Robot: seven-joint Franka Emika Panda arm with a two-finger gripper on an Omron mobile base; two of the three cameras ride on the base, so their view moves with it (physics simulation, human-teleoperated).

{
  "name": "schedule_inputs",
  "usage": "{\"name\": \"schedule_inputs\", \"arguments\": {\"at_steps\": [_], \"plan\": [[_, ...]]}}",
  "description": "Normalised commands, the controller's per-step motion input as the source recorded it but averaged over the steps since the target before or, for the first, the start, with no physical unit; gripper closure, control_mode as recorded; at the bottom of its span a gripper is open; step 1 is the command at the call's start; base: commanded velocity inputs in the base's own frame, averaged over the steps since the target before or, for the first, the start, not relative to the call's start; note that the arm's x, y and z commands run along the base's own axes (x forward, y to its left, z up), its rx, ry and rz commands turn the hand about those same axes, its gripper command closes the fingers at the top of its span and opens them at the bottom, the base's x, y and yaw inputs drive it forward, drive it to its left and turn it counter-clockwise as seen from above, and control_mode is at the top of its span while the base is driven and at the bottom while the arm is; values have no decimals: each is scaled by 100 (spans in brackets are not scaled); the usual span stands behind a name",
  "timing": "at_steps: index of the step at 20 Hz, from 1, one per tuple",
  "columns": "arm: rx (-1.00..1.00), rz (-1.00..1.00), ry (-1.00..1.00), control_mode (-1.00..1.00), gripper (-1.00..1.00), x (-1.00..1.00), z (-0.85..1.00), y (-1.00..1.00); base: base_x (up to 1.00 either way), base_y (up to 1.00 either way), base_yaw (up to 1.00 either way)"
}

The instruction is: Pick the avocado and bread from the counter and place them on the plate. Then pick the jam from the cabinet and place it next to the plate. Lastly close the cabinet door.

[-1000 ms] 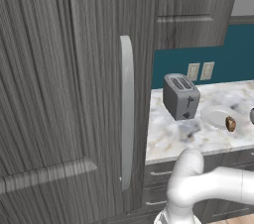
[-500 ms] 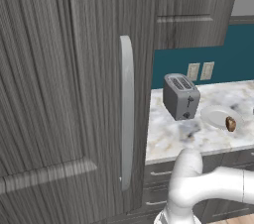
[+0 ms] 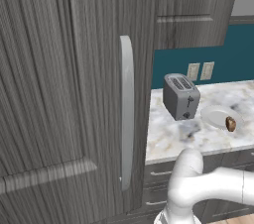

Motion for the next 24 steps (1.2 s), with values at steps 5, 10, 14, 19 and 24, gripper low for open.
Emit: {"name": "schedule_inputs", "arguments": {"at_steps": [5,10,14,19,24], "plan": [[9,-22,-6,-100,100,0,20,11,0,0,0],[3,-22,-9,-100,100,0,7,13,0,0,0],[0,-16,-14,-100,100,0,6,13,0,0,0],[0,-13,-16,-100,100,0,13,25,0,0,0],[0,-10,-10,-100,100,0,6,41,0,0,0]]}}
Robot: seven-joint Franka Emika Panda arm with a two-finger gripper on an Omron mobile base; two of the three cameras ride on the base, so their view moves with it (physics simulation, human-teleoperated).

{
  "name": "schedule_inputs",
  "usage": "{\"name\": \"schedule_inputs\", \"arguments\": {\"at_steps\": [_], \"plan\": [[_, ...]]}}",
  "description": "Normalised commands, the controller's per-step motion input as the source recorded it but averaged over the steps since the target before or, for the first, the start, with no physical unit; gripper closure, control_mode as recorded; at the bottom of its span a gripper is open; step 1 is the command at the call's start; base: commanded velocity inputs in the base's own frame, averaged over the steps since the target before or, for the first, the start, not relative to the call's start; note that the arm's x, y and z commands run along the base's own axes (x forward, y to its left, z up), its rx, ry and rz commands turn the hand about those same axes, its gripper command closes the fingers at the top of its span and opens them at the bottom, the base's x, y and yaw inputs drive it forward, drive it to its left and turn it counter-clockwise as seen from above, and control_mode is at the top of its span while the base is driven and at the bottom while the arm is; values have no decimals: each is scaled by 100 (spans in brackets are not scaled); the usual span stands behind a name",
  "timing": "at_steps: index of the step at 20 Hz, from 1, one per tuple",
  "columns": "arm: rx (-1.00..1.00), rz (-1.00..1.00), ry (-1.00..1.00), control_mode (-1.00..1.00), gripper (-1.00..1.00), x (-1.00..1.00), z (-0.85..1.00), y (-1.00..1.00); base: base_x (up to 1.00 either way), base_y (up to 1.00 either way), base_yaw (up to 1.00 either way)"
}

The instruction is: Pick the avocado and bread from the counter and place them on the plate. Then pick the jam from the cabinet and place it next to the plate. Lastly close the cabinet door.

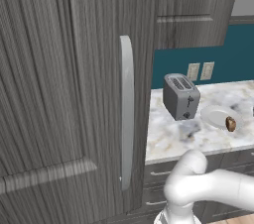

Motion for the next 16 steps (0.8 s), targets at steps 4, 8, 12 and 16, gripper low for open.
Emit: {"name": "schedule_inputs", "arguments": {"at_steps": [4,8,12,16], "plan": [[2,-10,-1,-100,100,0,17,44,0,0,0],[2,-11,0,-100,100,0,38,27,0,0,0],[1,-12,0,-100,100,0,40,23,0,0,0],[5,-8,0,-100,100,0,24,27,0,0,0]]}}
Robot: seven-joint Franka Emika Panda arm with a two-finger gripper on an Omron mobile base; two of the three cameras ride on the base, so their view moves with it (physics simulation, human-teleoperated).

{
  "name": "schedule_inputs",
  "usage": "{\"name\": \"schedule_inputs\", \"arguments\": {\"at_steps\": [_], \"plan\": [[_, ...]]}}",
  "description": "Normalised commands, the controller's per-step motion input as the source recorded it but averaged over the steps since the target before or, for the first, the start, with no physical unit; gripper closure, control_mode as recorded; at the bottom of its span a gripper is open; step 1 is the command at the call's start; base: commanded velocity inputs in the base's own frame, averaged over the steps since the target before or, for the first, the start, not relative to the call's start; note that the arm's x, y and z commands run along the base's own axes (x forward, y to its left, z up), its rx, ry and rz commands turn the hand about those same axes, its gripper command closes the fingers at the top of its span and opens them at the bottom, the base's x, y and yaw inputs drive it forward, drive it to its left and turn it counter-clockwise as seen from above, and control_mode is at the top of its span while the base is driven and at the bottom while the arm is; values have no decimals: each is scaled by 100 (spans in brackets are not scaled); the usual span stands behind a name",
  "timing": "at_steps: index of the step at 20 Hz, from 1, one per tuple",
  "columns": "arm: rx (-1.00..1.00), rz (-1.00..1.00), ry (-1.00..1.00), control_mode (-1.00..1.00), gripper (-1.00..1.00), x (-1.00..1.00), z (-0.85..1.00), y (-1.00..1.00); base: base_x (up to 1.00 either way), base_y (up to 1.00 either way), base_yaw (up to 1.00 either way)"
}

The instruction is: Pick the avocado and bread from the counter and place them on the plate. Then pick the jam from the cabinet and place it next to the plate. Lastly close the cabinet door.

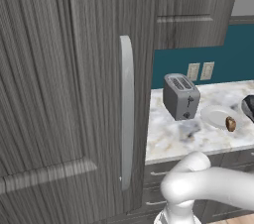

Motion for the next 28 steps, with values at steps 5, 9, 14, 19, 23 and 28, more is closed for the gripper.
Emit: {"name": "schedule_inputs", "arguments": {"at_steps": [5,9,14,19,23,28], "plan": [[11,-2,0,-100,100,0,10,23,0,0,0],[8,0,-5,-100,100,0,12,26,0,0,0],[6,0,-7,-100,100,0,2,37,0,0,0],[2,0,-5,-100,100,0,0,48,0,0,0],[0,0,-4,-100,100,0,0,47,0,0,0],[0,0,-3,-100,100,0,0,46,0,0,0]]}}
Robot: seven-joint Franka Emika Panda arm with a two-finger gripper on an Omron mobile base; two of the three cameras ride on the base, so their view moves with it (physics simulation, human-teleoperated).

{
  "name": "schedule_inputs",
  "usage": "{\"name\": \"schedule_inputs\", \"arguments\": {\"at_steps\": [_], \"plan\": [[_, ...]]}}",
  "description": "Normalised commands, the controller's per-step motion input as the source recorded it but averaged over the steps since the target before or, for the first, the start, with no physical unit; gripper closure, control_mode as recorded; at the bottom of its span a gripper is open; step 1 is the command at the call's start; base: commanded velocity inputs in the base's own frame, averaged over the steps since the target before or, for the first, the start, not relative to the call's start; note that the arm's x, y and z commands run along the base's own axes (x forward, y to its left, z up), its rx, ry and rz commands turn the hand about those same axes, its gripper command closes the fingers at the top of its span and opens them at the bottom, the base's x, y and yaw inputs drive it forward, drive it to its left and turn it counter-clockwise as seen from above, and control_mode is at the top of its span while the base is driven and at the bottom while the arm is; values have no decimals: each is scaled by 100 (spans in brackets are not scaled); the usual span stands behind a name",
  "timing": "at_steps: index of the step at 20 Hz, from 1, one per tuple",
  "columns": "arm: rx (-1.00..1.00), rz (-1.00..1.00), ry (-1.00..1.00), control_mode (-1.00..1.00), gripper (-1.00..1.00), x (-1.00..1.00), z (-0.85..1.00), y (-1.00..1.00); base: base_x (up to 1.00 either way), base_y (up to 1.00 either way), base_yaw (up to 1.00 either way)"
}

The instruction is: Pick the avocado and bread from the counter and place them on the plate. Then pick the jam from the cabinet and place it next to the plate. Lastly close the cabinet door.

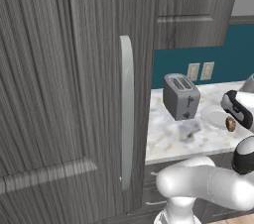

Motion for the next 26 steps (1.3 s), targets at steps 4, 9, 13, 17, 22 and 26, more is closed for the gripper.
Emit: {"name": "schedule_inputs", "arguments": {"at_steps": [4,9,13,17,22,26], "plan": [[0,-1,-1,-100,100,1,0,35,0,0,0],[0,-2,0,-100,100,9,-7,14,0,0,0],[0,-3,0,-100,100,8,-18,8,0,0,0],[0,-3,0,-100,100,12,-23,5,0,0,0],[0,-3,0,-100,100,19,-16,1,0,0,0],[0,-3,0,-100,100,24,-14,0,0,0,0]]}}
